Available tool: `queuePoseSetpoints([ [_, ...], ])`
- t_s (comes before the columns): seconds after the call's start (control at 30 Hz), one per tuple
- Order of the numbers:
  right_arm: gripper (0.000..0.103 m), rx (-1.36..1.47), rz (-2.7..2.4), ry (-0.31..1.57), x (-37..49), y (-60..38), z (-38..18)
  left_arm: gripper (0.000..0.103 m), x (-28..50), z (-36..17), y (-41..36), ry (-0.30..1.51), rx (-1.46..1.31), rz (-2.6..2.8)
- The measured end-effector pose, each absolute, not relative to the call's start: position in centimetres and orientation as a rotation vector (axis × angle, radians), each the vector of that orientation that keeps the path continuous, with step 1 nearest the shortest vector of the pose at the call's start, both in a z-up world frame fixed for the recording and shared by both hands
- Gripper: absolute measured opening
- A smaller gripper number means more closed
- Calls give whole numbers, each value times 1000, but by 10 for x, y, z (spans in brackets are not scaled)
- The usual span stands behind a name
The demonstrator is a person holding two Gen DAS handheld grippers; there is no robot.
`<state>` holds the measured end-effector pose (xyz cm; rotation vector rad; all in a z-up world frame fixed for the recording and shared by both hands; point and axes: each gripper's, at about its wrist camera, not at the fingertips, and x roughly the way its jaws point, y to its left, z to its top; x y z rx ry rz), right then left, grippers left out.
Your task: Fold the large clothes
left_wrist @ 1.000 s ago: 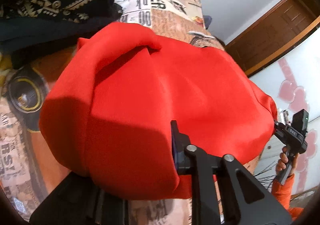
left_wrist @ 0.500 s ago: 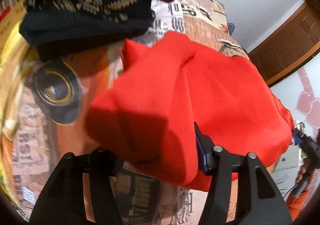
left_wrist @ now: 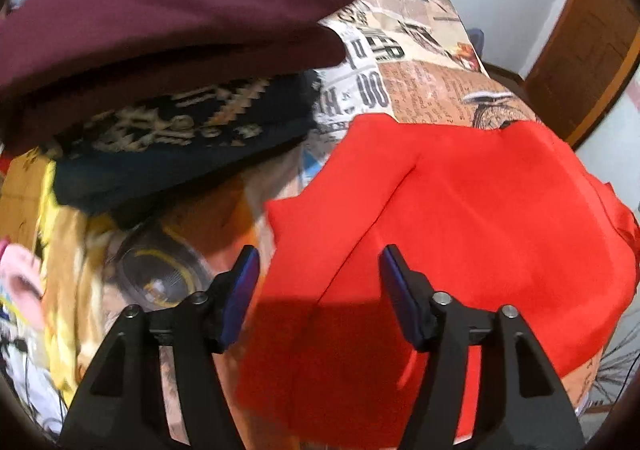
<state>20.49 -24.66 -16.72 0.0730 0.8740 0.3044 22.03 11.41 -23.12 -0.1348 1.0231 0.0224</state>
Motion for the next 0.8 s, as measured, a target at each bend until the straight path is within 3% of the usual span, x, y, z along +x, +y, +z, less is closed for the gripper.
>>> queuePoseSetpoints([
  [0.17,58,-22,320,1005,217,-219,-211,68,250,-262,122,1095,-167,47],
  [0.23,59,-37,319,1008,215,-217,-219,74,255,-264,129,1076,-193,69],
  [0.33,65,-2,326,992,213,-227,-218,74,258,-265,141,1044,-180,166],
  [0.8,66,24,310,986,211,-230,-217,75,214,-241,192,934,-286,376],
])
